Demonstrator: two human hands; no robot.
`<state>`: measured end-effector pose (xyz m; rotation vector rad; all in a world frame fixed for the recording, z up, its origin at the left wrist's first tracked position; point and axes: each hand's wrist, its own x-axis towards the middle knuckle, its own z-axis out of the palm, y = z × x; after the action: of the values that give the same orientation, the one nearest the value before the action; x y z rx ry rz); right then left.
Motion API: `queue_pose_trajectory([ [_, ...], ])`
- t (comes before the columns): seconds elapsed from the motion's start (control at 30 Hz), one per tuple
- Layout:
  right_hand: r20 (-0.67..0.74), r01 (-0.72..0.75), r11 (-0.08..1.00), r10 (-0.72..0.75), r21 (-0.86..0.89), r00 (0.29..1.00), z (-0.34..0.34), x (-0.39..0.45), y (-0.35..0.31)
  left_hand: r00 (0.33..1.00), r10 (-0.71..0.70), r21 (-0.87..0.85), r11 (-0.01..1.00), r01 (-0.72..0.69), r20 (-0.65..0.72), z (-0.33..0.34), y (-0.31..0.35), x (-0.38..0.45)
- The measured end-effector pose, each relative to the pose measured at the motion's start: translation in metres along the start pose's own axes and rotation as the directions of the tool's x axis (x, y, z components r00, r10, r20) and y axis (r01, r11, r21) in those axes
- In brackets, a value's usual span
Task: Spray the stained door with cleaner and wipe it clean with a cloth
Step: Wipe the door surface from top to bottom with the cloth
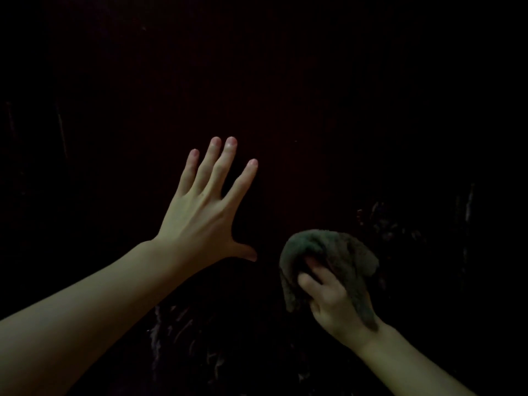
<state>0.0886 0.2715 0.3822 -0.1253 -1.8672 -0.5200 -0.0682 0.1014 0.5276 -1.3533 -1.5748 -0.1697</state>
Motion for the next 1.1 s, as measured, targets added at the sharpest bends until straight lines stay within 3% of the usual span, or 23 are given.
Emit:
queue_pose_trajectory([
  [0.13, -0.179, -0.184, 0.981, 0.17, -0.067, 0.969, -0.025, 0.05, 0.052, 0.996, 0.082, 0.039, 0.996, -0.083, 0.015, -0.001, 0.02, 0.014],
  [0.27, -0.189, -0.355, 0.899, 0.314, -0.256, 0.93, -0.048, 0.076, 0.065, 0.991, 0.136, 0.051, 0.989, -0.136, 0.016, 0.001, 0.052, 0.039],
  [0.4, -0.145, -0.265, 0.944, 0.24, -0.195, 0.96, -0.023, 0.004, 0.04, 0.992, 0.128, 0.041, 0.991, -0.127, -0.015, 0.003, 0.072, 0.055],
  [0.53, -0.101, -0.183, 0.981, 0.176, -0.07, 0.979, -0.03, -0.008, 0.068, 0.991, 0.13, 0.04, 0.991, -0.13, -0.012, 0.004, 0.079, 0.061],
  [0.73, -0.238, -0.429, 0.878, 0.379, -0.214, 0.895, -0.079, 0.051, 0.134, 0.988, 0.154, 0.033, 0.988, -0.153, -0.033, 0.002, 0.099, 0.08],
  [0.97, -0.12, -0.326, 0.907, 0.304, -0.268, 0.945, -0.05, -0.078, 0.093, 0.988, 0.153, 0.028, 0.988, -0.152, -0.03, 0.005, 0.1, 0.081],
  [1.1, -0.217, -0.336, 0.911, 0.287, -0.239, 0.933, -0.072, -0.016, 0.144, 0.986, 0.166, 0.03, 0.986, -0.165, -0.029, 0.006, 0.107, 0.085],
])
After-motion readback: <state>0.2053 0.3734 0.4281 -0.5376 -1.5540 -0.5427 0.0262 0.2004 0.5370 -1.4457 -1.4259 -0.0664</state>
